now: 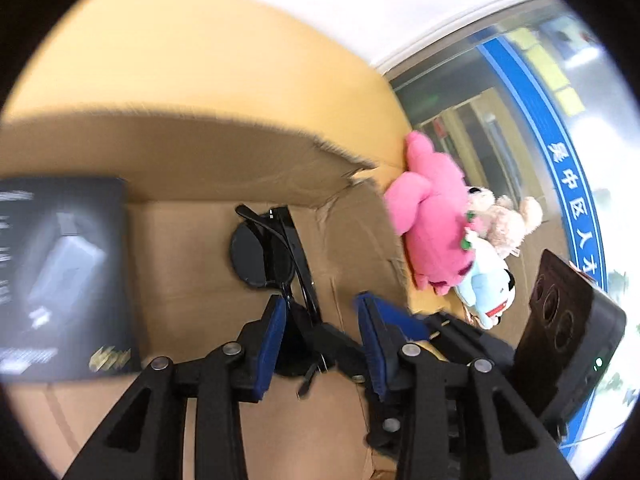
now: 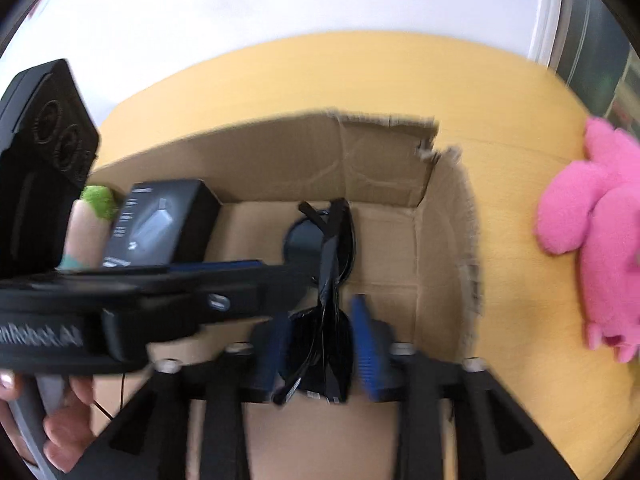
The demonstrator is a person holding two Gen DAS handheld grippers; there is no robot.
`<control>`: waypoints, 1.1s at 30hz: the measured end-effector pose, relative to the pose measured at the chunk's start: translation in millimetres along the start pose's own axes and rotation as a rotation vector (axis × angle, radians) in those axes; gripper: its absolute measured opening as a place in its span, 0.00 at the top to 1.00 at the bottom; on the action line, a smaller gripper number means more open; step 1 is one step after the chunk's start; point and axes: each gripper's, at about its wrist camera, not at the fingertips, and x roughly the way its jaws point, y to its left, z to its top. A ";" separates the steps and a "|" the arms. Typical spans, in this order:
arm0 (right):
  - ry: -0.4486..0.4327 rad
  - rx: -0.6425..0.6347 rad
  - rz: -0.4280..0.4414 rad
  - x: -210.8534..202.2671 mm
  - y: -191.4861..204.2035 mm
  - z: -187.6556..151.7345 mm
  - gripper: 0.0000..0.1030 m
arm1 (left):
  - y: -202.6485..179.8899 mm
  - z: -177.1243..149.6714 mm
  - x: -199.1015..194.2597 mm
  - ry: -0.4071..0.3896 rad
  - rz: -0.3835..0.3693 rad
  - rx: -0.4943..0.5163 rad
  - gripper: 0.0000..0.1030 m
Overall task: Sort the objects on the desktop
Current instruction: 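Lower the sunglasses into the cardboard box and open the right gripper, then withdraw the right gripper and move it to the clear phone case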
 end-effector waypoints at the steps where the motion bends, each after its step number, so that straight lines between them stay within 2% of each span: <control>1: -0.031 -0.017 -0.033 -13.4 3.2 -4.6 0.47 | -5.9 -6.9 -18.4 -0.040 0.011 0.029 0.64; 3: -0.093 -0.042 -0.065 -43.1 9.5 -20.5 0.40 | -17.3 -24.3 -59.6 -0.149 0.051 0.079 0.64; 5: -0.152 -0.054 -0.053 -70.0 12.3 -21.6 0.33 | -29.1 -42.8 -95.0 -0.234 0.081 0.131 0.62; 6: -0.178 -0.056 -0.046 -86.5 18.1 -28.4 0.27 | -38.8 -59.0 -120.5 -0.294 0.110 0.165 0.59; 7: -0.219 -0.063 -0.032 -107.9 23.6 -43.5 0.21 | -45.9 -72.0 -139.1 -0.341 0.140 0.192 0.46; 8: -0.239 -0.070 -0.024 -109.9 28.9 -39.9 0.18 | -52.6 -83.9 -153.7 -0.385 0.170 0.217 0.35; 9: -0.267 -0.083 -0.011 -124.9 34.7 -53.0 0.12 | -58.6 -97.5 -168.9 -0.431 0.199 0.244 0.31; 11: -0.320 -0.112 0.008 -154.2 44.2 -81.0 0.09 | -70.1 -129.4 -197.2 -0.501 0.257 0.293 0.26; 14: -0.377 -0.145 0.009 -178.4 71.1 -114.1 0.04 | -80.7 -172.1 -221.7 -0.557 0.326 0.334 0.24; 18: -0.412 -0.125 0.011 -198.3 90.8 -158.6 0.02 | -83.7 -227.5 -233.4 -0.606 0.413 0.342 0.24; 23: -0.392 -0.118 0.034 -205.6 110.3 -199.5 0.02 | -74.8 -273.0 -234.4 -0.602 0.440 0.287 0.24; 28: -0.396 -0.118 0.027 -213.6 119.5 -224.6 0.02 | -68.9 -294.8 -231.4 -0.583 0.463 0.270 0.24; 33: -0.404 -0.129 0.013 -217.4 125.7 -239.8 0.02 | -68.4 -308.7 -226.9 -0.572 0.428 0.265 0.24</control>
